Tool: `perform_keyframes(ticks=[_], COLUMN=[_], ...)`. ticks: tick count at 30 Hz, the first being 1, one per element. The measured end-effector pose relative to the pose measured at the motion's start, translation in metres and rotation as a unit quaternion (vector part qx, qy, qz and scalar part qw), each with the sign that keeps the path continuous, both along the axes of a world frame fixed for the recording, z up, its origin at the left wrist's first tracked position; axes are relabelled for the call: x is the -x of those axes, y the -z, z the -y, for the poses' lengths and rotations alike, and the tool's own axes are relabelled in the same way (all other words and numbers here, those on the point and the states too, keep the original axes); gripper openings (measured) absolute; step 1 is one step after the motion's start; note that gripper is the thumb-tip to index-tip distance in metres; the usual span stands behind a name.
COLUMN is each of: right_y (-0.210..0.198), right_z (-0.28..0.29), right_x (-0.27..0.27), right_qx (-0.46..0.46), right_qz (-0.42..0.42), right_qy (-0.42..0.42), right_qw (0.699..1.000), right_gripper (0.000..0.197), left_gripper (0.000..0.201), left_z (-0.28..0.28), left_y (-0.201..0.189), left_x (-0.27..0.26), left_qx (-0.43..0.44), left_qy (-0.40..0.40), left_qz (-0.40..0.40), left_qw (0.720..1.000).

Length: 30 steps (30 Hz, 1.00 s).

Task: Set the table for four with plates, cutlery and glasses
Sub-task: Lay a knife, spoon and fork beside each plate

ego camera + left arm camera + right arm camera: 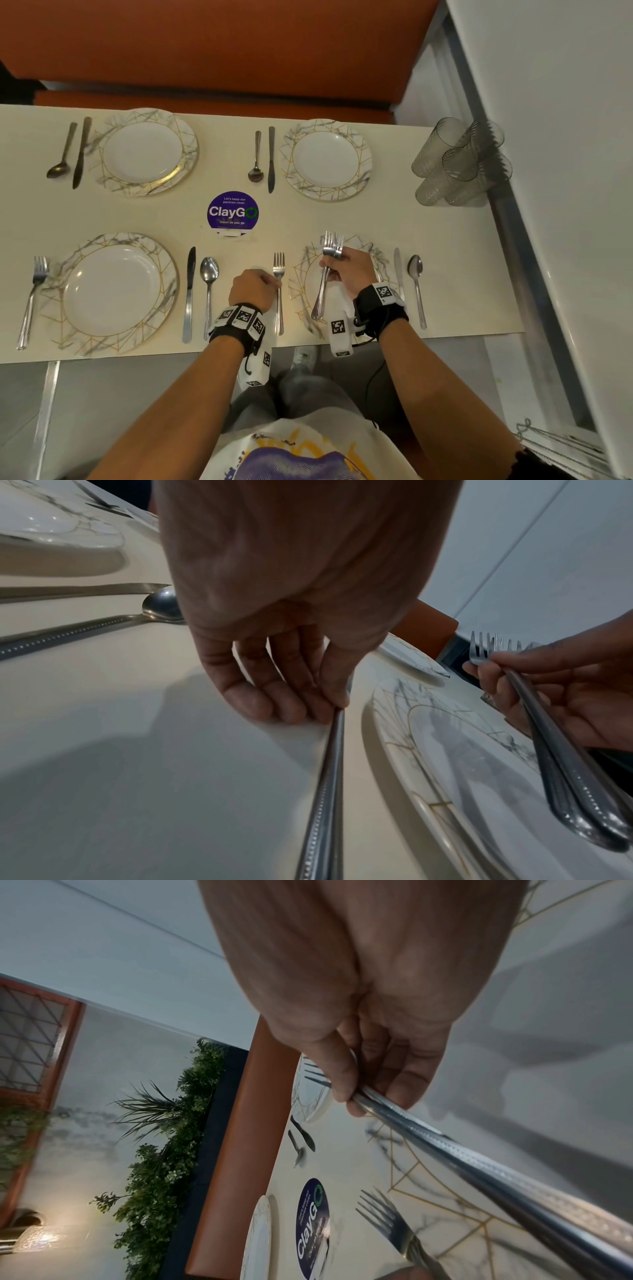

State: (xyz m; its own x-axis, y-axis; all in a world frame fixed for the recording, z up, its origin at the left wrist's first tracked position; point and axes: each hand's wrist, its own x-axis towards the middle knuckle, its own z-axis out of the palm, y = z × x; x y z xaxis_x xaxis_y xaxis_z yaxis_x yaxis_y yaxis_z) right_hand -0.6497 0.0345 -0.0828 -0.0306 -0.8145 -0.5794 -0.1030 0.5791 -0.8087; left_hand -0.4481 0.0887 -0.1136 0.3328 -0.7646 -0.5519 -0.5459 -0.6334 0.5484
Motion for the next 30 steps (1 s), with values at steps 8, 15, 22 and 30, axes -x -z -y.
perform_keyframes(ticks=[8, 15, 22, 30], right_y=[0.000, -0.022, -0.041, -0.057], right_z=[0.000, 0.006, 0.013, 0.008], right_x=[-0.003, -0.031, -0.048, -0.061], right_qx=[0.001, 0.002, 0.012, 0.111], right_qz=[-0.006, 0.053, 0.057, -0.083], right_qy=[-0.007, 0.003, 0.010, -0.065], right_qw=[1.000, 0.999, 0.998, 0.988], right_gripper=[0.016, 0.017, 0.005, 0.012], left_gripper=[0.021, 0.027, 0.014, 0.023], left_z=[-0.001, 0.013, 0.007, -0.004], left_y=[-0.015, -0.053, -0.063, -0.072], left_x=[-0.005, 0.009, -0.009, -0.038], left_qx=[0.036, 0.060, 0.065, 0.062], left_qy=[-0.003, 0.082, 0.065, 0.100], left_qz=[0.012, -0.217, -0.289, -0.321], left_qw=[0.999, 0.971, 0.953, 0.940])
